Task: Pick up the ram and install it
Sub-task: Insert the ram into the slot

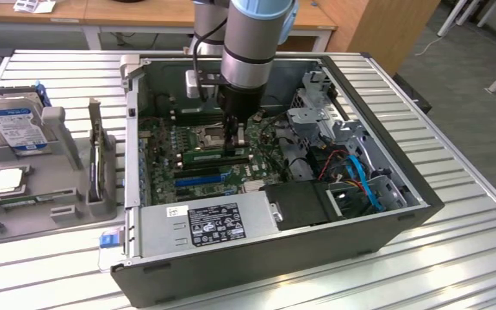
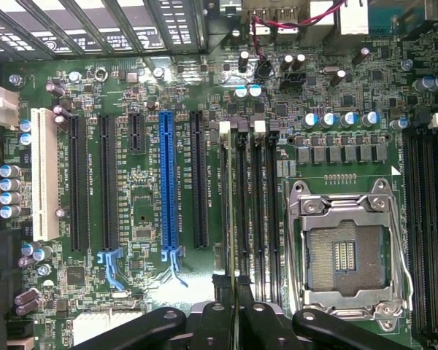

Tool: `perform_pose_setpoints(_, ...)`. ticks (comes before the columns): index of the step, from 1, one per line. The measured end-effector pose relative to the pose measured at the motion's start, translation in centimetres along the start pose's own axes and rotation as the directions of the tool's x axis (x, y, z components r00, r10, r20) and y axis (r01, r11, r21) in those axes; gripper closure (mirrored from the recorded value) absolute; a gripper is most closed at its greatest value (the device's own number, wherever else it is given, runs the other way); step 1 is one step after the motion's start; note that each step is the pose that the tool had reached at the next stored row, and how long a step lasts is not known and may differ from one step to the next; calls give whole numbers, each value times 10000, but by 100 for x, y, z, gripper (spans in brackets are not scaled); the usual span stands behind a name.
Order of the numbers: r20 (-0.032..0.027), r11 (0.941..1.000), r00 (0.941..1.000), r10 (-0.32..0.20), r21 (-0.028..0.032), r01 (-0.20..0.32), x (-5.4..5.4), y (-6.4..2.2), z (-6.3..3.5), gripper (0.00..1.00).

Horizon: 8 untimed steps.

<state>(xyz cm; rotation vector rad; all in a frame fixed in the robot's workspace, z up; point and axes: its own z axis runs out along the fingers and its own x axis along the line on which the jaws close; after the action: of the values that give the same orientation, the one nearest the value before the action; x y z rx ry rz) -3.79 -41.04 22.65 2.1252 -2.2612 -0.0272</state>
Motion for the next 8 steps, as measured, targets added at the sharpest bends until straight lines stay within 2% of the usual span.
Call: perform_pose_setpoints(8, 0, 10000, 10000, 0, 0, 0, 11, -1, 0, 87)
